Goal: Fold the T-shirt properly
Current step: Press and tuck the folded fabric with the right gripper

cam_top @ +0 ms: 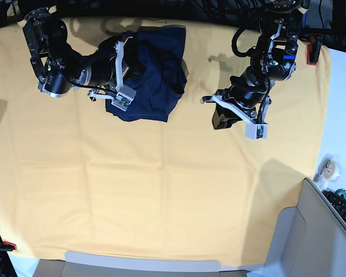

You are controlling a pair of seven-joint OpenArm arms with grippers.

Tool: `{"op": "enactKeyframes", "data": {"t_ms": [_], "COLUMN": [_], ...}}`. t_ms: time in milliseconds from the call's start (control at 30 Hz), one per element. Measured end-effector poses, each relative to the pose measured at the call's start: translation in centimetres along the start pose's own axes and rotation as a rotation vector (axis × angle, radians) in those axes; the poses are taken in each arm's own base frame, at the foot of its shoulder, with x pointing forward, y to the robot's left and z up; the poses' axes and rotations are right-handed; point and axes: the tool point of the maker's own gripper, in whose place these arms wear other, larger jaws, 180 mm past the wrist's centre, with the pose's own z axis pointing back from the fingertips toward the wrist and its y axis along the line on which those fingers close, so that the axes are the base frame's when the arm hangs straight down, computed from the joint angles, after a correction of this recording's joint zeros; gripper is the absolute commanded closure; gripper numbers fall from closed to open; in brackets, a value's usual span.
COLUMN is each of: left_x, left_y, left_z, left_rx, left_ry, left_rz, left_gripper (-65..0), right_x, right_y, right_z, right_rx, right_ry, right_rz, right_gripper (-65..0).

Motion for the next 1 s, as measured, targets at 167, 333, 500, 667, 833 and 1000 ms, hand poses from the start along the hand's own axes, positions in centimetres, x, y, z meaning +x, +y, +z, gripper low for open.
{"op": "enactKeyframes", "data": {"t_ms": [167, 333, 500, 667, 833, 1000], "left_x": [0.0, 0.0, 0.1, 0.7, 0.9, 0.9], "left_y": [0.0, 0.0, 0.1, 0.8, 1.2, 1.2], "left_z": [0.0, 0.0, 0.0, 0.2, 0.2, 0.2], "left_rx": [0.0, 0.001, 0.003, 0.023, 0.033, 0.034], "left_ry": [0.0, -0.001, -0.002, -0.024, -0.028, -0.028], "left_rz": [-0.001, -0.002, -0.002, 0.011, 0.006, 0.007], "left_gripper": [-7.9, -7.9, -7.9, -7.8, -7.8, -7.7], "right_x": [0.4, 0.7, 1.0, 2.0, 2.3, 4.3], "right_y": [1.4, 4.4, 4.7, 3.8, 2.8, -2.9], "right_z": [-0.2, -2.1, -3.0, -3.9, -3.8, -0.1], "right_rx": [0.071, 0.169, 0.151, 0.067, 0.019, -0.171], "right_ry": [0.028, 0.071, 0.09, 0.087, 0.083, -0.054], "right_rz": [0.057, 0.148, 0.238, 0.281, 0.281, 0.041], "right_gripper": [0.0, 0.0, 0.0, 0.0, 0.0, 0.0]}}
